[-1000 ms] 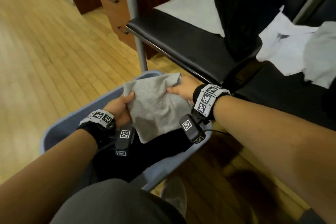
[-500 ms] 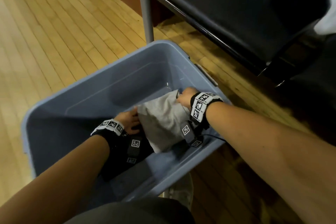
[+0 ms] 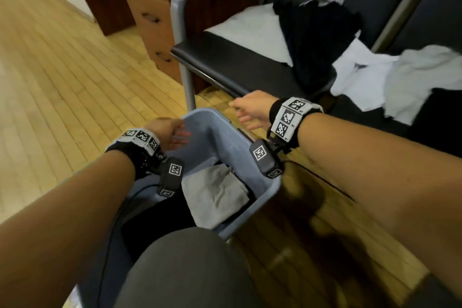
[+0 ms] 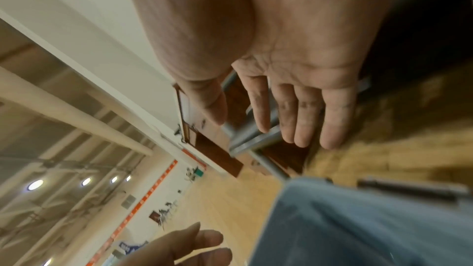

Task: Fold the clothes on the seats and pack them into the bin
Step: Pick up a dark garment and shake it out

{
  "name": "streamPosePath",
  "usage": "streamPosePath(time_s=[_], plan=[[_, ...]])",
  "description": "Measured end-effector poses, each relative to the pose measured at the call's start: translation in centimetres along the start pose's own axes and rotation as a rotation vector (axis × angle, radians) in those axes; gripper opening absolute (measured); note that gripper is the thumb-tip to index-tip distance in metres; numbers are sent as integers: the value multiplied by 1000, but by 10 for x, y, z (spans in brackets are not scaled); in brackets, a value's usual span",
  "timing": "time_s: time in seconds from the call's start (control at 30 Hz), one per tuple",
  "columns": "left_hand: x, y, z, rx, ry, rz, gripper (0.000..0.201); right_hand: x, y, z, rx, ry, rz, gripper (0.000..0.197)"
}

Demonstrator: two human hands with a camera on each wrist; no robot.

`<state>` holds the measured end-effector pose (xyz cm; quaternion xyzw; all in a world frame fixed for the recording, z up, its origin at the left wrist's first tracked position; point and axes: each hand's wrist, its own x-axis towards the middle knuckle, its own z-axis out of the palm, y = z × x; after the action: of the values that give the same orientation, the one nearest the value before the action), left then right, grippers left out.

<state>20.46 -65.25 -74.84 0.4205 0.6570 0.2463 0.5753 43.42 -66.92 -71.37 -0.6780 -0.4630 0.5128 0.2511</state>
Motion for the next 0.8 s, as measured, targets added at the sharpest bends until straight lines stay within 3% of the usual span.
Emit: streamPosePath(time_s=[0.13,0.27,0.47,0.57,0.67,0.8], plan=[[-51,72,49,69,-105,180,20,-64,-22,-80,38,155,-84,24],[-95,117,125,138,-228,279,18,-123,-3,-157,61,303,-89,15],[-151,139,260,279,-403,444,6,-196,71,-265,197,518,-6,19],[-168,138,319,320,-476,465,10,-229,122,-299,205,627,63,11],[-169,124,370,439,-522,534,5,-250,171,-322,-43,784,99,8],[-150,111,413,703,-451,631,15,-264,207,-339,-413,752,228,41]])
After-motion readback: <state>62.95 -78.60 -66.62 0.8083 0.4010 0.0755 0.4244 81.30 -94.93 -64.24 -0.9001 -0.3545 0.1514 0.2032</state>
